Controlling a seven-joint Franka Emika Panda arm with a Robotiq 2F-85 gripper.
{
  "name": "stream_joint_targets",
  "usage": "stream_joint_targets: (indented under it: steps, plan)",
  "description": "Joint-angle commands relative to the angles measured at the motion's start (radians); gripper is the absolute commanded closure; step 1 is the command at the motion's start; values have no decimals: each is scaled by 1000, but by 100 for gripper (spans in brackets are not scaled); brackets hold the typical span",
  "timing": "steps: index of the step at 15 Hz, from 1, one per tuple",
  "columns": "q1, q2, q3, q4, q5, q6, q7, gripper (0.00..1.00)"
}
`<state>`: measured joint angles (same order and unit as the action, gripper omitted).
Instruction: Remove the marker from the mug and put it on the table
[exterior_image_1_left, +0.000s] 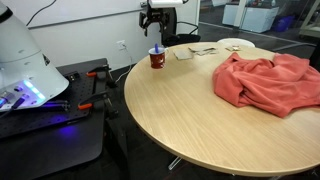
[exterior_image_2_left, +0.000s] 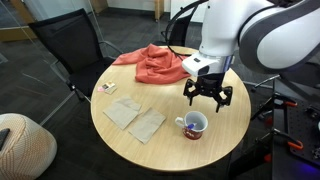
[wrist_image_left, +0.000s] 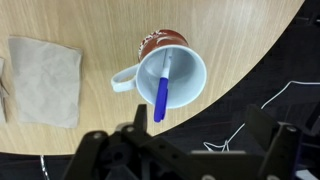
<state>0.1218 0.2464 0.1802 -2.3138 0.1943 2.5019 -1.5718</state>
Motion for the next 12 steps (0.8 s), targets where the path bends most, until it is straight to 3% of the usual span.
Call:
stream_joint_targets:
  steps: [1,3,5,8,12]
  plan:
    - [-37,46,32,10,17,64,-22,0]
    - [-51,72,44,11,17,103,-23,0]
    - [-69,99,60,15,19,135,-31,28]
    - [-98,134,88,22,16,164,-35,51]
    - [-121,176,109,47,3,164,-23,61]
